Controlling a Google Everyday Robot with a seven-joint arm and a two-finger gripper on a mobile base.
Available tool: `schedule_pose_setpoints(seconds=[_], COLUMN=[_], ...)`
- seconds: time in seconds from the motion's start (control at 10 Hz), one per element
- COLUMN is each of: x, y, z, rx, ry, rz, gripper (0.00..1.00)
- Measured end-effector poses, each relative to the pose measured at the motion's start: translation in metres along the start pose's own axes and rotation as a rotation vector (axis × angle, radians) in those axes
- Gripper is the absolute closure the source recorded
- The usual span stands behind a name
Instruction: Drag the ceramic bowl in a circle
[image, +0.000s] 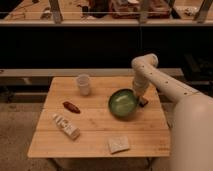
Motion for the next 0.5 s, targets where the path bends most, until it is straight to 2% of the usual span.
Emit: schedule_pose_setpoints(seconds=[0.2,0.5], x=[0.031,0.047], y=[-0.009,-0.062], z=[0.006,0.019], rx=[0.009,0.026], ry=[-0.002,-0.014], rz=[0.004,-0.078], gripper=[1.00,1.00])
